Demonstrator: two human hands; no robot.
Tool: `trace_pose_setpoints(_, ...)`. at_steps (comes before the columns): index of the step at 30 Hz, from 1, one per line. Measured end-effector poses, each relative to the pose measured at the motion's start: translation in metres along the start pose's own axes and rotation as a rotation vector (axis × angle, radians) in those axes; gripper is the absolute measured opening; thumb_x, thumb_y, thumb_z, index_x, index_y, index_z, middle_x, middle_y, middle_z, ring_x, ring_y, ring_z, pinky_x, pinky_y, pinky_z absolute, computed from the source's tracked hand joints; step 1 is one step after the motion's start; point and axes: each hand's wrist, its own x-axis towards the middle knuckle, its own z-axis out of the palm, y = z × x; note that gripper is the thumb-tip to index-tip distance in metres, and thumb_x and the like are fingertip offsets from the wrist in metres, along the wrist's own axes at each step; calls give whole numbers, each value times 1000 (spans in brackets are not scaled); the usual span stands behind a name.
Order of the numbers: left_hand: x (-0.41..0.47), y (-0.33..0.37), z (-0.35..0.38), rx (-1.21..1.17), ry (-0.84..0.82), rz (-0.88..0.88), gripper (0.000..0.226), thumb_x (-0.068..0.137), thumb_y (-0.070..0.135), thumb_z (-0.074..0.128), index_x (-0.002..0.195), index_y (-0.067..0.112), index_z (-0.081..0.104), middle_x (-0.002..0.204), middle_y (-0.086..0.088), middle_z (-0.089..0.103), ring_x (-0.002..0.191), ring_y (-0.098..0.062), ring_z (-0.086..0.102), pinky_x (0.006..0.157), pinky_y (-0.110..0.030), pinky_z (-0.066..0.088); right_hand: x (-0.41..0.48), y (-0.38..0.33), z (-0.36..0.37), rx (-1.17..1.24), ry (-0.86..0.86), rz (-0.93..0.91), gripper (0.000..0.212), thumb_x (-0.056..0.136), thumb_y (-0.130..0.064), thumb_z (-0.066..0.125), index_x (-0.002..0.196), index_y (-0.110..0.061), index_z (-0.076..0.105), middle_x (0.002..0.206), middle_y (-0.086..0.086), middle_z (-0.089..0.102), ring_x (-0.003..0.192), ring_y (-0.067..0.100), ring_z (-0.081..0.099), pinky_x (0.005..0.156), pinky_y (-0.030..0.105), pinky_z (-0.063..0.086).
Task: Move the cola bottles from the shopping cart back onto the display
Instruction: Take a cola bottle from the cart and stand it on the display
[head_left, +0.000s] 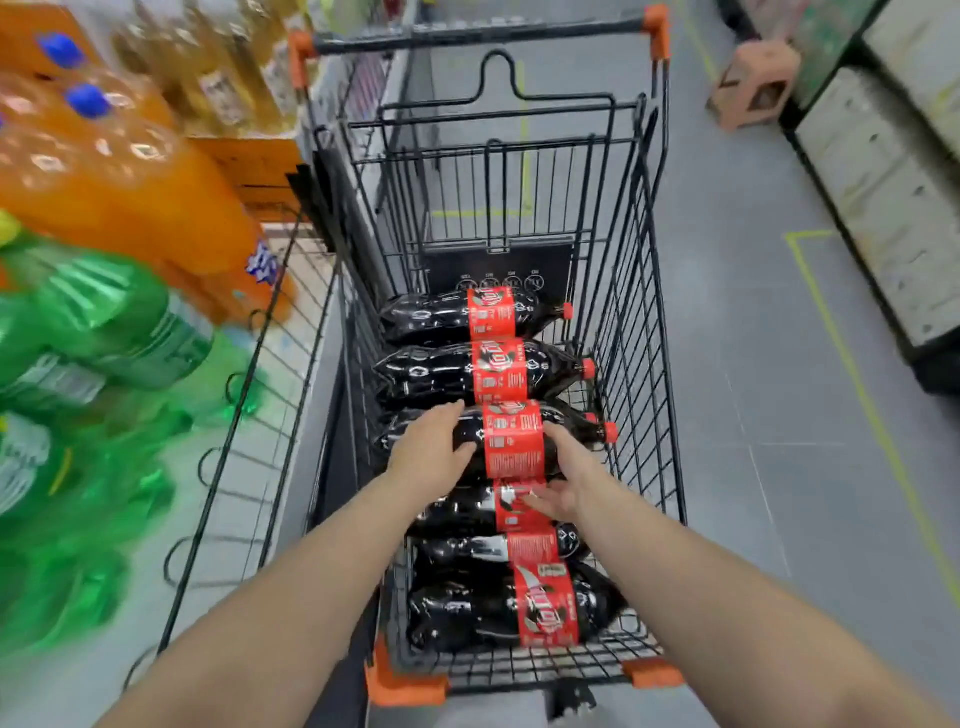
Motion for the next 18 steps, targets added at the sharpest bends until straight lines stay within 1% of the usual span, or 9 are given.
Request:
trace_pose_setpoints(3, 41, 1, -1, 161, -142, 87, 72, 90, 47, 57, 149, 21, 24, 153, -6, 33, 141, -26, 31, 112, -48, 32, 20, -15, 18, 105, 15, 61, 37, 84, -42, 69, 89, -6, 59, 81, 14, 66, 79, 27, 64, 91, 43, 50)
trace_pose_setpoints(6, 62, 0, 5, 317, -318, 40, 88, 84, 63, 54, 152, 27, 11, 159, -3, 19, 146, -28, 22, 115, -57, 20, 42, -24, 29, 106, 27, 104, 46, 85, -55, 62, 93, -10, 66, 95, 9, 72, 94, 26, 68, 89, 41, 51)
trace_pose_setpoints(8, 64, -3, 8, 322, -323, 23, 86, 82, 66, 55, 150, 26, 20, 156, -3, 27, 142, -27, 30, 113, -55, 21, 44, -27, 40, 127, 36, 118, 56, 81, -66, 58, 91, -12, 68, 95, 7, 73, 96, 25, 69, 85, 40, 52)
trace_pose_setpoints(9, 62, -4, 7, 315, -289, 26, 83, 79, 66, 58, 146, 26, 28, 151, -2, 36, 137, -25, 38, 112, -53, 27, 56, -25, 44, 132, 63, 106, 65, 69, -74, 63, 93, -14, 71, 93, 7, 74, 91, 26, 71, 83, 42, 54)
trace_pose_setpoints(11, 56, -3, 3, 336, -220, 46, 78, 74, 65, 65, 137, 26, 39, 139, 1, 45, 126, -25, 45, 103, -47, 39, 131, -2, 29, 143, 186, 86, 96, 24, -83, 75, 95, -19, 72, 85, 7, 76, 73, 31, 73, 73, 49, 55)
trace_pose_setpoints(12, 54, -2, 1, 350, -203, 54, 77, 72, 64, 67, 134, 26, 41, 135, 1, 46, 124, -25, 45, 99, -45, 41, 166, 10, 22, 166, 243, 92, 113, 4, -81, 75, 99, -21, 70, 86, 6, 75, 70, 31, 72, 72, 51, 54)
trace_pose_setpoints(13, 53, -2, -2, 355, -194, 60, 76, 71, 62, 70, 132, 26, 43, 133, 1, 46, 122, -26, 44, 96, -44, 41, 177, 18, 21, 195, 279, 79, 126, -4, -79, 75, 107, -20, 65, 92, 7, 74, 74, 32, 72, 72, 53, 54)
trace_pose_setpoints(16, 58, -3, -5, 337, -223, 53, 91, 60, 63, 77, 134, 25, 40, 129, -2, 42, 122, -26, 41, 96, -42, 40, 111, 13, 34, 314, 433, 12, 140, 3, -69, 82, 126, -18, 38, 110, 13, 61, 93, 37, 66, 79, 58, 54)
trace_pose_setpoints(18, 63, -4, -4, 325, -293, 47, 108, 57, 64, 79, 144, 23, 29, 135, -6, 36, 128, -27, 35, 103, -41, 38, 57, 6, 41, 399, 489, -82, 140, 12, -69, 82, 133, -17, 32, 118, 14, 57, 99, 37, 63, 86, 55, 53)
